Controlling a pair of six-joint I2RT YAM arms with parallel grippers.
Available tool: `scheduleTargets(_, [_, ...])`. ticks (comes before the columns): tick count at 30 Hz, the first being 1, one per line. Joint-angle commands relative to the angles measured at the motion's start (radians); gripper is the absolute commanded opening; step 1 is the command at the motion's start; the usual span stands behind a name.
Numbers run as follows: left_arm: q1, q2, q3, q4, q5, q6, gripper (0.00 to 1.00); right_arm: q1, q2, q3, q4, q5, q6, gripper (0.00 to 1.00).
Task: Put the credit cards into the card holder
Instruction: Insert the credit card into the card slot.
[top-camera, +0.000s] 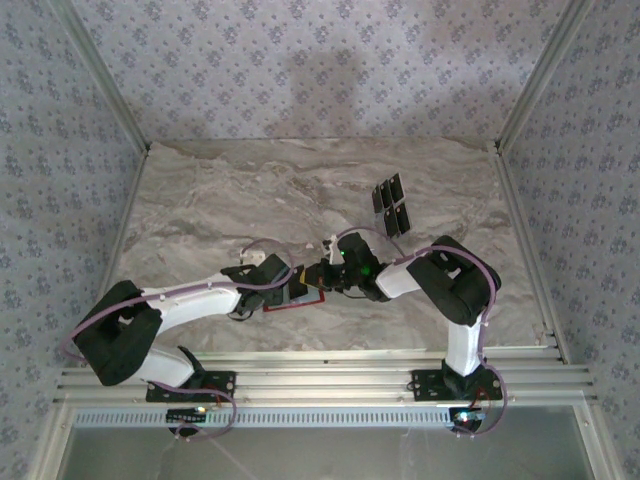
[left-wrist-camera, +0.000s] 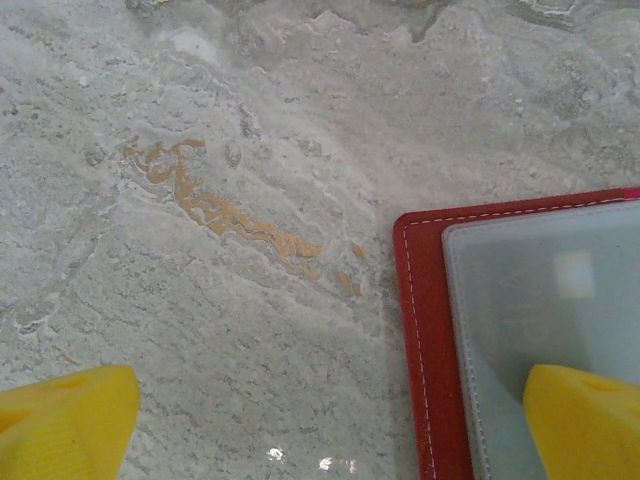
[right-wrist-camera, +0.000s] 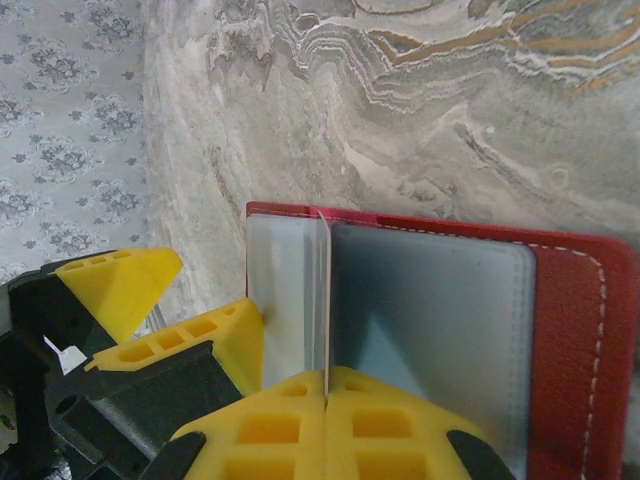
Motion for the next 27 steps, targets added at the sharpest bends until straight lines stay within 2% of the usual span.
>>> scheduleTargets(1, [-0.004,0.005,-0.031,-0.085,-0.006,0.011,0.99,0.004,0.029,-0.018,0.000,-0.005,0.011,0.00])
scheduleTargets(27, [-0.003,0.005,-0.033,-0.084,-0.007,0.013,0.99,0.019,0.050,-0.037,0.028,-0.022,0.038,0.00])
